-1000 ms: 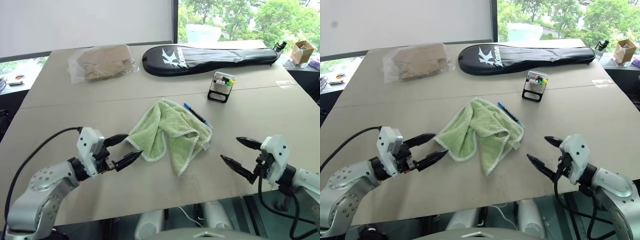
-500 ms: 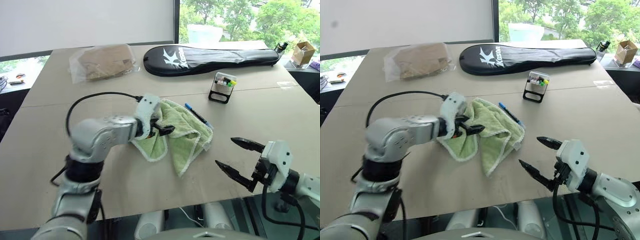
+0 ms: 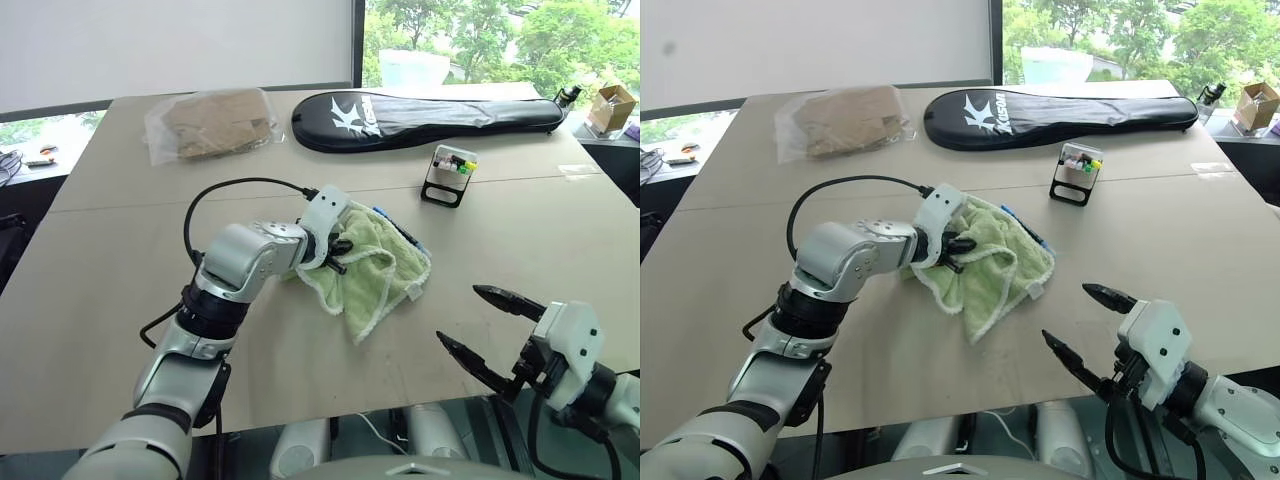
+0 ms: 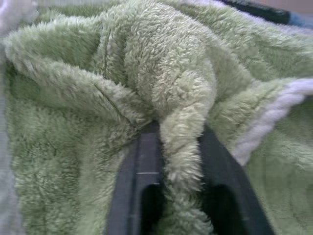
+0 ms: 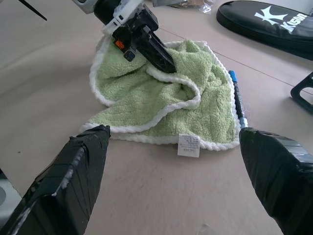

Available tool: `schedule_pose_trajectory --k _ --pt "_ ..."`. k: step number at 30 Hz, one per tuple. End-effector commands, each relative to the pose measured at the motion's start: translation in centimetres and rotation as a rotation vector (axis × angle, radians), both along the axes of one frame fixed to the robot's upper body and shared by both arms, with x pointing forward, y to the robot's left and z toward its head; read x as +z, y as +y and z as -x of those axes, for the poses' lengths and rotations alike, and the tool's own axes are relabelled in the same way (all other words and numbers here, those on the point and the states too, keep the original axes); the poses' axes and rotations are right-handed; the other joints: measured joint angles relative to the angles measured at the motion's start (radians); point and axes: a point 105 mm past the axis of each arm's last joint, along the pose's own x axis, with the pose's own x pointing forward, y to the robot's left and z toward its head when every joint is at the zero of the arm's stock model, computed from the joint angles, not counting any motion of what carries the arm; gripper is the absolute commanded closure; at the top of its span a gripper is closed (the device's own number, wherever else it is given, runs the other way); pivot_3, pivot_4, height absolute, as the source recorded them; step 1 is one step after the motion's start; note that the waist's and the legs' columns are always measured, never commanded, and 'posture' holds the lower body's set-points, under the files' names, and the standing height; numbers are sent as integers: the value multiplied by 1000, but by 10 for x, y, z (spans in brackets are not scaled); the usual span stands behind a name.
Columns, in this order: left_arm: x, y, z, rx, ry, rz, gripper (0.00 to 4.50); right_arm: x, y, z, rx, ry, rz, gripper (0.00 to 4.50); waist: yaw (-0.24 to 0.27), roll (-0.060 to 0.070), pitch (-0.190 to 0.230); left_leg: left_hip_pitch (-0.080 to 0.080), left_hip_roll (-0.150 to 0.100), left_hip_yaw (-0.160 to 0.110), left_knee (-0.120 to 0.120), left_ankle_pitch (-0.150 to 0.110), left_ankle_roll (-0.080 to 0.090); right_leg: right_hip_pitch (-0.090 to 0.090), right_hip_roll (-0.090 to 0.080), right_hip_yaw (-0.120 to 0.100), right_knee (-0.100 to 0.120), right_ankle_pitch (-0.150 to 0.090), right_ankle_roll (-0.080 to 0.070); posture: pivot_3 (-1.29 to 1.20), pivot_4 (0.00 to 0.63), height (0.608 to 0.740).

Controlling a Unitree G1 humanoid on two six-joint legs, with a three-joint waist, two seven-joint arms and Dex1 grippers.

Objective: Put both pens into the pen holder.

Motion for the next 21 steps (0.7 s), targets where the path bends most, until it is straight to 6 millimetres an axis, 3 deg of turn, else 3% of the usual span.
schedule_pose_trajectory --k 1,5,7,10,13,14,16,17,18,21 --pt "49 5 11 -71 -67 172 4466 12 8 2 33 -63 -4 0 0 0 0 0 0 0 0 0 0 -1 0 0 0 0 0 0 150 740" --pt "94 40 25 -82 -58 383 4466 12 9 -2 67 -62 -6 0 -3 0 1 -1 0 0 -1 0 0 -2 1 0 1 0 0 0 150 740" --pt "110 70 33 -53 -47 441 4466 13 9 -4 83 -63 -12 0 -9 0 1 -1 1 0 -1 0 0 -2 1 0 1 0 0 0 150 740" --pt "129 139 34 159 -99 494 4466 14 11 -9 126 -62 -30 0 -23 0 1 0 0 1 -1 0 0 -2 1 0 1 0 0 0 150 740" --pt "139 191 39 341 -166 506 4466 14 14 -13 163 -57 -44 0 -25 0 1 0 0 1 -2 0 0 -2 1 0 1 0 0 0 150 740" --pt "135 217 38 463 -179 490 4466 14 15 -15 177 -56 -48 0 -25 0 1 0 0 1 -2 0 0 -2 1 0 1 0 0 0 150 740" --pt "102 270 40 738 -178 294 4466 13 18 -20 210 -54 -50 0 -22 0 1 0 0 0 -2 0 0 -2 1 0 1 0 0 0 150 740" --pt "87 286 42 822 -161 240 4466 13 19 -22 221 -54 -51 0 -22 0 1 1 0 2 -2 0 0 -2 0 1 1 0 0 0 150 740" --pt "67 289 45 841 -120 130 4466 13 19 -24 229 -54 -51 0 -21 0 1 1 0 2 -3 0 0 -2 -1 2 1 0 0 0 150 740" --pt "17 263 48 731 9 4 4466 11 21 -30 249 -51 -45 0 -7 -2 1 1 0 2 -2 0 0 -2 -3 1 0 1 -1 0 150 740"
